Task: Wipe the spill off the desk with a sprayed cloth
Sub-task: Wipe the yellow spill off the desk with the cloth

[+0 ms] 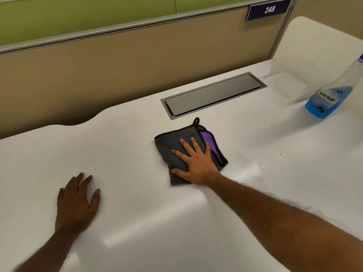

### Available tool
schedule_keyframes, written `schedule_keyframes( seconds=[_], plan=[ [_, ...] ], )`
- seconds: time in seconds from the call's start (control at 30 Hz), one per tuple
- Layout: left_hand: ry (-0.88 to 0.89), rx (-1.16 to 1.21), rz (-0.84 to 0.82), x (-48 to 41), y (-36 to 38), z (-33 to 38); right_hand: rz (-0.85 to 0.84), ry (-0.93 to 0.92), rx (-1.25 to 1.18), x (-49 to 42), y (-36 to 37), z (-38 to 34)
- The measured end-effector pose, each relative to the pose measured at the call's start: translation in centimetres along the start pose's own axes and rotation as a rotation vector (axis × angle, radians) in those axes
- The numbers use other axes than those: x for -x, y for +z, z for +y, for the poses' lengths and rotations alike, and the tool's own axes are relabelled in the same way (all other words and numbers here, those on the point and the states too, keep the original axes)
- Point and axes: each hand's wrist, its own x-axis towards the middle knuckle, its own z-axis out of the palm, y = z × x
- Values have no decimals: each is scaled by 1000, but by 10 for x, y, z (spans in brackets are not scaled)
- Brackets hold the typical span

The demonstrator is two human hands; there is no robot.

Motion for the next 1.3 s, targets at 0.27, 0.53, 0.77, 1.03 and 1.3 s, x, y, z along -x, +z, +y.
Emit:
schedule_keyframes(
  seconds=[0.27,0.53,0.77,1.03,1.3],
  plan=[
    [15,-7,-22,-4,5,32,50,481,-92,-10,-8,28],
    [182,41,-59,-19,31,130,25,45,-43,3,-7,42],
    [173,15,-67,-17,42,163,37,399,-52,1,-13,77],
    [153,-27,-44,-9,40,166,44,59,-35,28,-10,93],
    [50,-42,-81,26,39,182,-9,293,-23,41,-17,100]
  ],
)
